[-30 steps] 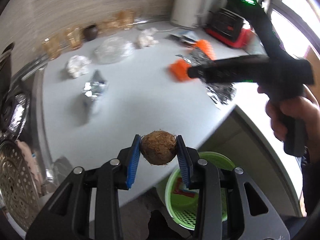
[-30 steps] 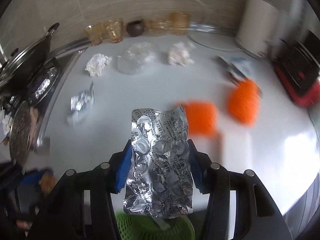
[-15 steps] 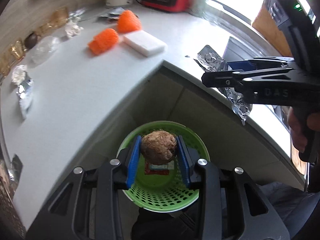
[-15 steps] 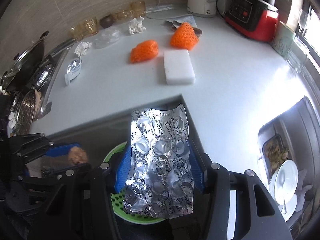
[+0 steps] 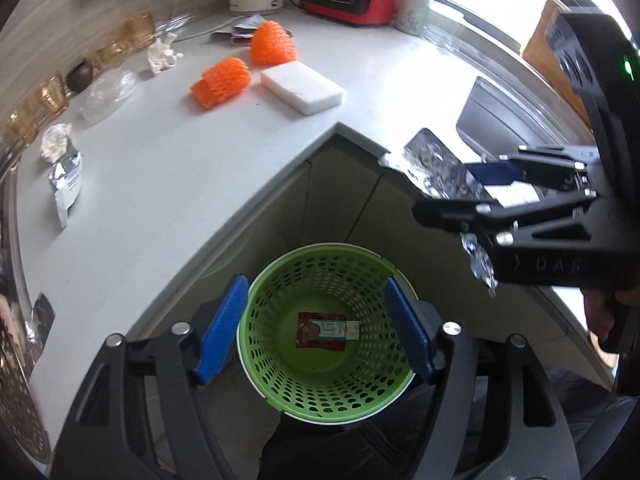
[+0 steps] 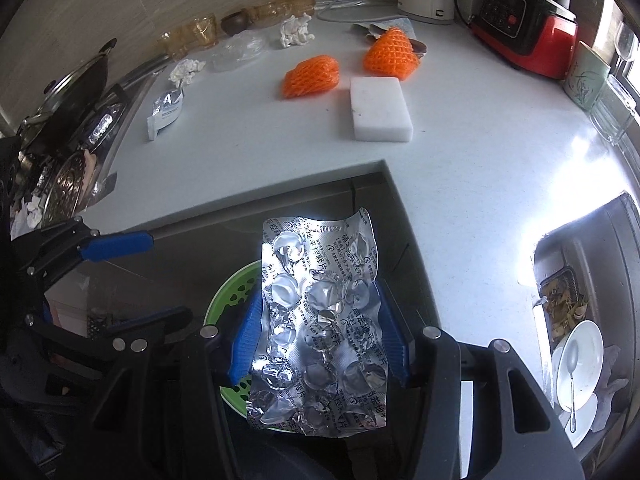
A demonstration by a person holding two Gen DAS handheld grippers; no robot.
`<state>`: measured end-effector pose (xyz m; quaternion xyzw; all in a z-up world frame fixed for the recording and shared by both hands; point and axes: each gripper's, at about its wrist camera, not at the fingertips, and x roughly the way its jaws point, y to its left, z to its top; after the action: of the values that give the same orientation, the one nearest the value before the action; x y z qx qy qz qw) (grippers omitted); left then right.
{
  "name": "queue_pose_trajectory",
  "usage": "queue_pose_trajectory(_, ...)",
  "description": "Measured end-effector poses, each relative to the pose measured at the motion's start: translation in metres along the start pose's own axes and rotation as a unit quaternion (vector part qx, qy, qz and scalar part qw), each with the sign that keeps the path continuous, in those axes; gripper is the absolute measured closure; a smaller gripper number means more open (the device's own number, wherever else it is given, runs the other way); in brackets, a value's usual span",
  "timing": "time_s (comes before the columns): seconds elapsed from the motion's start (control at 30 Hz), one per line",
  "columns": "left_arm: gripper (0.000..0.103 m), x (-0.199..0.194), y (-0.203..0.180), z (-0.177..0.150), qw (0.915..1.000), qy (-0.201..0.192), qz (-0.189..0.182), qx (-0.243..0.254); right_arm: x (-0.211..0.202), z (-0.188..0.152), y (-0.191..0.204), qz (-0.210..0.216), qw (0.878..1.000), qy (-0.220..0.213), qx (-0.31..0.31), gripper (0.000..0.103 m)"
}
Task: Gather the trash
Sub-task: 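Carry the walnut and foil blister pack over the green basket and release both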
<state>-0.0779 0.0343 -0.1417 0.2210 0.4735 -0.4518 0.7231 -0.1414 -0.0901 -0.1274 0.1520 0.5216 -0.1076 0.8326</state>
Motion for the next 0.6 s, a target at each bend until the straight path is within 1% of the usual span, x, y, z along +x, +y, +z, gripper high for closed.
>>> queue_pose_trajectory(0.1, 0.029, -0.003, 0.009, 0.002, 0.9998, -0.005, 0.014, -0.015, 0.002, -0.002, 0.001, 0.002, 1.000, 0.006, -0.006, 0.049)
queue_pose_trajectory(0.27, 0.021, -0.008, 0.033, 0.006, 0.9981, -0.014, 0.035, -0.049, 0.012, -0.015, 0.003, 0.022, 0.999, 0.037, -0.016, 0.048)
queue_pose_trajectory(0.37, 0.021, -0.012, 0.052, 0.006, 0.9957, -0.018, 0.057, -0.071, 0.020, -0.025, 0.010, 0.047, 0.997, 0.061, -0.029, 0.046)
queue_pose_trajectory(0.43, 0.020, -0.015, 0.065, 0.006, 0.9938, -0.020, 0.069, -0.085, 0.026, -0.031, 0.019, 0.054, 0.995, 0.077, -0.044, 0.045)
queue_pose_trajectory(0.47, 0.020, -0.016, 0.071, 0.006, 0.9929, -0.020, 0.073, -0.092, 0.027, -0.033, 0.023, 0.054, 0.994, 0.079, -0.047, 0.037)
queue_pose_trajectory(0.5, 0.020, -0.018, 0.079, 0.005, 0.9915, -0.021, 0.078, -0.102, 0.028, -0.033, 0.027, 0.051, 0.994, 0.079, -0.050, 0.031)
queue_pose_trajectory(0.53, 0.020, -0.018, 0.085, 0.005, 0.9904, -0.021, 0.081, -0.110, 0.028, -0.032, 0.030, 0.045, 0.995, 0.075, -0.053, 0.022)
queue_pose_trajectory(0.57, 0.020, -0.020, 0.091, 0.004, 0.9891, -0.022, 0.086, -0.117, 0.027, -0.030, 0.031, 0.041, 0.995, 0.070, -0.055, 0.018)
queue_pose_trajectory(0.6, 0.020, -0.021, 0.097, 0.004, 0.9875, -0.023, 0.092, -0.126, 0.026, -0.028, 0.033, 0.039, 0.995, 0.066, -0.056, 0.017)
